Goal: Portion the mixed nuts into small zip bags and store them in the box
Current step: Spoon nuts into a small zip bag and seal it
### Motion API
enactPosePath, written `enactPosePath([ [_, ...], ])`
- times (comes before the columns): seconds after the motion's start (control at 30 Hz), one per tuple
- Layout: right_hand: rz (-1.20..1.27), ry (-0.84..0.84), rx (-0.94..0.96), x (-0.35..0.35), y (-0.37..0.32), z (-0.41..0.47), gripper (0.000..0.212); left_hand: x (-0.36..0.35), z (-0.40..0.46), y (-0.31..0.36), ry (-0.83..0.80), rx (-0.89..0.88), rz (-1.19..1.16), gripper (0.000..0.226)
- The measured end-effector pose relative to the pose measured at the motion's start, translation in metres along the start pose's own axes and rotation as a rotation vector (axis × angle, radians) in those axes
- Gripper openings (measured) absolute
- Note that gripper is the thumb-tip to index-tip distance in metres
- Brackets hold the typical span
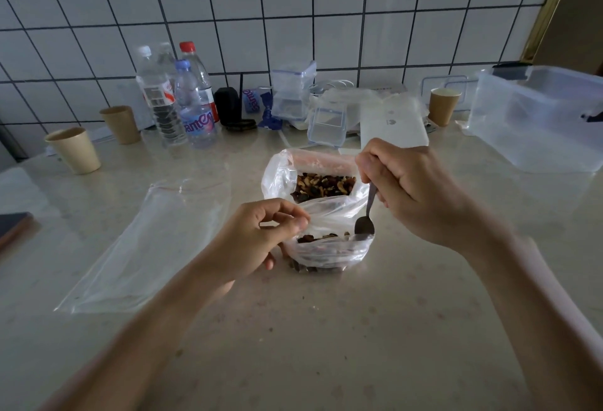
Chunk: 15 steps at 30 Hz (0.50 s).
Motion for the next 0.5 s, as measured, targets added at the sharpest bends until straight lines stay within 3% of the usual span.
enactPosePath([
  [0.23,0.014,0.057,0.044,-0.002,-0.006,0.002,0.032,0.005,0.004,0.005,0.113,-0.119,0.165,0.006],
  [0.5,0.311,0.323,-0.297,0.003,0.028,-0.004,0.037,0.009,0.004,0.001,0.178,-0.108,0.271,0.013],
])
Point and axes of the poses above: each hand's wrist, its own z-axis towards the middle knuckle, its own x-axis out of the back of the hand, y = z × x, the point moved 5 cm from there along z, towards the middle knuckle, and after that the axes turned 9 degrees about x, right-handed, at the moved point
